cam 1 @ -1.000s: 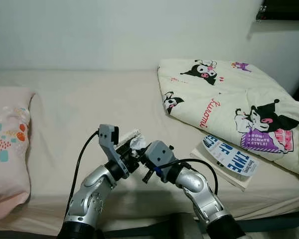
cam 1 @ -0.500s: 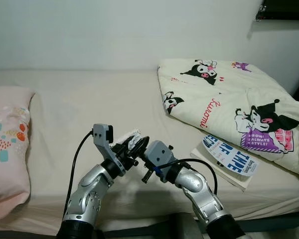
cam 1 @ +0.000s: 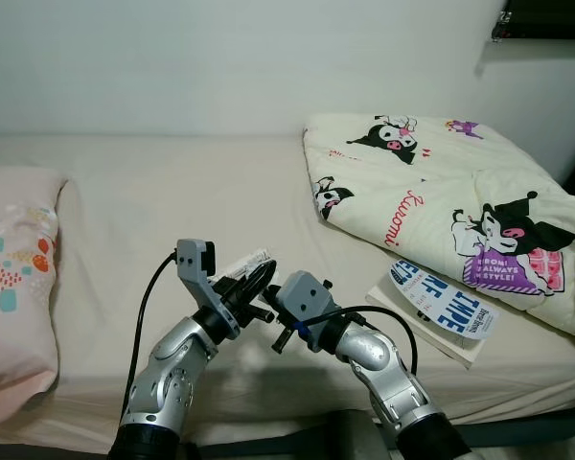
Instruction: Clean up the room
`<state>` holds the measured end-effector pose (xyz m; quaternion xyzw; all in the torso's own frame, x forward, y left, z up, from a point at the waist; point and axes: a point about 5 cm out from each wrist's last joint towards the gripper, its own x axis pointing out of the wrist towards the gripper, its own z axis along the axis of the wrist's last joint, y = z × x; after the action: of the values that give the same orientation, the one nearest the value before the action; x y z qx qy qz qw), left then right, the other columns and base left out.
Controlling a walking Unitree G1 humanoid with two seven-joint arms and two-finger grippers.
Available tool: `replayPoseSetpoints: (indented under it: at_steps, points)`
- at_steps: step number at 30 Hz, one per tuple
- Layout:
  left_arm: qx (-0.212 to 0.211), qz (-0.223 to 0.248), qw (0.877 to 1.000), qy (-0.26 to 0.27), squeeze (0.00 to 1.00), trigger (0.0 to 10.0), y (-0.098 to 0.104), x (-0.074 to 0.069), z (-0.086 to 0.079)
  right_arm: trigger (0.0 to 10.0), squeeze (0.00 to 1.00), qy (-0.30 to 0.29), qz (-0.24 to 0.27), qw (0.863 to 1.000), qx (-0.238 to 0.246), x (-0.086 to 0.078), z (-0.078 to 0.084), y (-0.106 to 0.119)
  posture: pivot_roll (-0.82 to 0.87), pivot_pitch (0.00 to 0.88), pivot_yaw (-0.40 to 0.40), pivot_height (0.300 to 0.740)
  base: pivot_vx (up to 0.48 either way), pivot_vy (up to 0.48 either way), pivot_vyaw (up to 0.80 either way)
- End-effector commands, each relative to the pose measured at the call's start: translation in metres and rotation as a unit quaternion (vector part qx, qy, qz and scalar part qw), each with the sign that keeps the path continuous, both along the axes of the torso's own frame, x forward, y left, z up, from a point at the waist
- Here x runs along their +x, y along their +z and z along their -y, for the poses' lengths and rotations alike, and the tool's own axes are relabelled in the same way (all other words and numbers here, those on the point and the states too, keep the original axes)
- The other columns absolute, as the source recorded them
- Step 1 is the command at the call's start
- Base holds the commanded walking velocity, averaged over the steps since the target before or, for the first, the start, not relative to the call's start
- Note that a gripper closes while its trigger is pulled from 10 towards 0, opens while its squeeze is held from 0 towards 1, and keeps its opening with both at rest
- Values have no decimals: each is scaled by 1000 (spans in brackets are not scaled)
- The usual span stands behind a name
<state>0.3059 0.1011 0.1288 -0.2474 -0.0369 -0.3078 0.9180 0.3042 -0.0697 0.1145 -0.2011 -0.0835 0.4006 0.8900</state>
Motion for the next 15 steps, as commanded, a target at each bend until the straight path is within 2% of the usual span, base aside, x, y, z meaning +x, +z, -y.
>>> replayPoseSetpoints:
  at_steps: [1, 4, 5, 10, 11, 13, 14, 15]
  points:
    - [-13, -2, 1000, -2, 0, 0, 0, 1, 2, 10000, 0, 7, 0, 1000, -7, -1, -2, -3, -39, 1, -27, 570, 0, 0, 0]
    - [-17, -3, 1000, -2, 0, 0, -1, 0, 1, 10000, 35, 5, -7, 1000, 0, -1, -2, -3, -39, 0, -28, 570, 0, 0, 0]
    - [-17, -3, 1000, -1, 0, 0, -1, -1, 1, 10000, 1000, 3, -13, 1000, 6, -1, -2, -4, -37, 0, -28, 570, 0, 0, 0]
    - [-18, -4, 1000, 6, 0, 0, -2, -1, -1, 10000, 1000, 1, -22, 1000, 15, -1, -1, -5, -36, 0, -29, 570, 0, 0, 0]
    - [-18, -4, 1000, 9, 0, 0, -3, -1, -2, 10000, 910, -11, -14, 1000, 13, -1, 1, -4, -35, 0, -30, 570, 0, 0, 0]
    - [-19, -4, 1000, 10, 0, 0, -3, -1, -3, 10000, 910, -20, -8, 1000, 12, 0, 2, -3, -35, 0, -30, 570, 0, 0, 0]
    - [-19, -3, 1000, 14, 0, 0, -3, -1, -4, 10000, 0, -31, -5, 999, 19, 0, 5, -2, -33, 0, -32, 570, 0, 0, 0]
    - [-18, -3, 1000, 21, 0, 0, -2, 0, -7, 10000, 0, -43, -3, 999, 26, 0, 9, -1, -32, 0, -33, 570, 0, 0, 0]
